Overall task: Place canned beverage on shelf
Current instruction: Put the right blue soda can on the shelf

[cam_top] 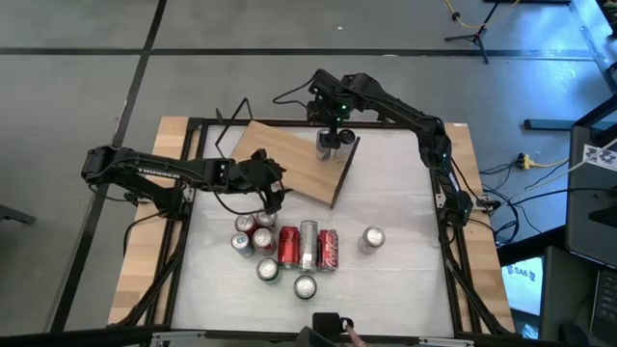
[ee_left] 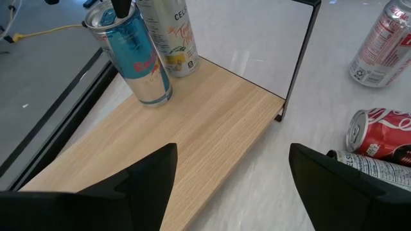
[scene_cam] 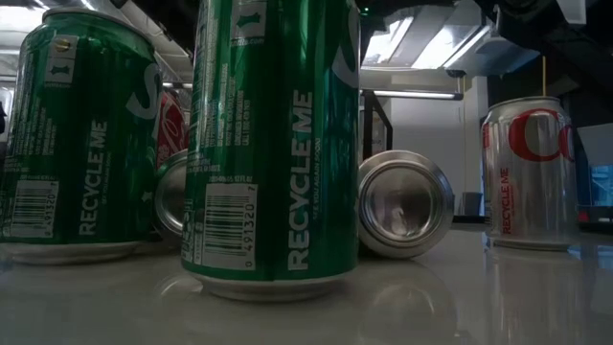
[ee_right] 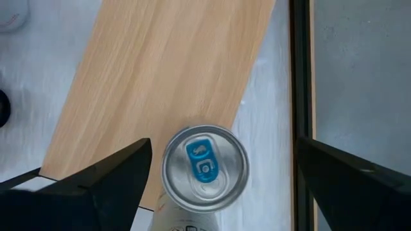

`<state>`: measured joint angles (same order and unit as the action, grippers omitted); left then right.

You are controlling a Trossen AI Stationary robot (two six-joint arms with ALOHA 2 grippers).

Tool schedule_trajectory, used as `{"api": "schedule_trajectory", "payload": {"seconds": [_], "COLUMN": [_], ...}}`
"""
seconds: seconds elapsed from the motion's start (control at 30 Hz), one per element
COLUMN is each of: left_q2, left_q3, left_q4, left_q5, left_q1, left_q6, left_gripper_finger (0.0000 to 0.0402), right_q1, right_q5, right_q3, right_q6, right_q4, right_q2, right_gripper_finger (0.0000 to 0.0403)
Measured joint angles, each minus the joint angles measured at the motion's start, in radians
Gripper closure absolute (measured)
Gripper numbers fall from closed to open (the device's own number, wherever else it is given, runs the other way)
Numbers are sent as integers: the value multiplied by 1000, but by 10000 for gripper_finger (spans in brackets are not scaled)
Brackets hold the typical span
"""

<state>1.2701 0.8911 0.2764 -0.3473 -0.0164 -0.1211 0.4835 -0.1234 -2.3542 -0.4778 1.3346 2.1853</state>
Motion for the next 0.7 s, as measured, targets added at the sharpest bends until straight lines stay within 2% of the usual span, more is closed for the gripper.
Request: {"api": "schedule_trajectory", "payload": {"seconds": [0.2,0.7], "left_q2": [0,0], "left_q3": [0,0], "left_q4": [0,0], "left_q5": [0,0], "left_q1": [0,0], "left_q6": [0,0], "left_gripper_finger": [114,114], "right_q1": [0,-1], "right_q5": [-26,1], "right_q3": [1,1], "right_q6": [26,29], "right_q4": [-2,17], "right_q2": [0,60], "right_gripper_finger": [24,24]}}
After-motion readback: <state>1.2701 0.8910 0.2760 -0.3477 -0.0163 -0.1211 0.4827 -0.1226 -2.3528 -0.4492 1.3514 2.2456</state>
